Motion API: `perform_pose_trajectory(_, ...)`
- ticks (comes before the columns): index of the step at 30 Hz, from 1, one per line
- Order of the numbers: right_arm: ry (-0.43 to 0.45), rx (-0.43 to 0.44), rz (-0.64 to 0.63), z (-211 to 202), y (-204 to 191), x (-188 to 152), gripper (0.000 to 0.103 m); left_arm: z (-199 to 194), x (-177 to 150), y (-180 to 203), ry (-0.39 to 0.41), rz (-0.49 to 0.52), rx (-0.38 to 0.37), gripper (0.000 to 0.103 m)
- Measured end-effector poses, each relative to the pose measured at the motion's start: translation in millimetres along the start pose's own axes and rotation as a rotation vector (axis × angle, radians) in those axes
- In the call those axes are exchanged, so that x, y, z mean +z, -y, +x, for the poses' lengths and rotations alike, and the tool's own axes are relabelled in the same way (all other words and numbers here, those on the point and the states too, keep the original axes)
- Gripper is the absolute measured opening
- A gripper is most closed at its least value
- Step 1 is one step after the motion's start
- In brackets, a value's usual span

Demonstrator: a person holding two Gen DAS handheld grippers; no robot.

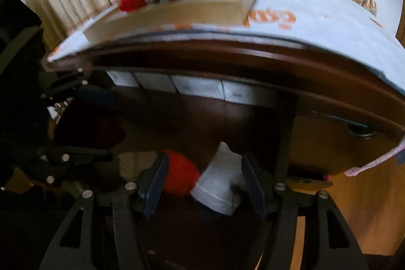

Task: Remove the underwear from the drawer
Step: 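Move both grippers back down into the open drawer, then grasp the grey-white cloth with the right gripper while the left reaches toward the red garment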

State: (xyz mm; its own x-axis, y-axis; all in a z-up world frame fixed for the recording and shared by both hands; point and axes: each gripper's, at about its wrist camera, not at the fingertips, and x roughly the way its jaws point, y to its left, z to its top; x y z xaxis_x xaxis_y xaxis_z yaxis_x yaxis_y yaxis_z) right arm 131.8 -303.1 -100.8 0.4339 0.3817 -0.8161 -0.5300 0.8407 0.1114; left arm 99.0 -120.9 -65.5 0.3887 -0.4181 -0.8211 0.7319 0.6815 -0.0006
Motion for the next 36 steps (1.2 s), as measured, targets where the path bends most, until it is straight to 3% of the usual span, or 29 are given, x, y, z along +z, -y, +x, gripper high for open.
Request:
perform_pose_trajectory(11, -0.088, -0.105, -0.124, 29, -13, -10, 0.062, 34, 2, 0, -0.092, -0.003, -0.054, 0.074)
perform_pose_trajectory(22, -0.181, -0.170, -0.193, 56, -15, -8, 0.061, 38, -2, -9, -0.109, -0.028, -0.096, 0.074)
perform_pose_trajectory(23, -0.185, -0.172, -0.201, 58, -16, -7, 0.059, 37, -2, -9, -0.107, -0.031, -0.097, 0.074)
perform_pose_trajectory(24, -0.190, -0.176, -0.216, 59, -16, -7, 0.042, 36, -2, -8, -0.104, -0.032, -0.099, 0.075)
perform_pose_trajectory(27, -0.185, -0.217, -0.274, 61, -18, -11, 0.014, 35, -1, -7, -0.100, -0.031, -0.112, 0.075)
perform_pose_trajectory(36, -0.036, -0.146, -0.216, 37, -13, -9, 0.012, 55, 11, 9, -0.138, 0.020, -0.156, 0.075)
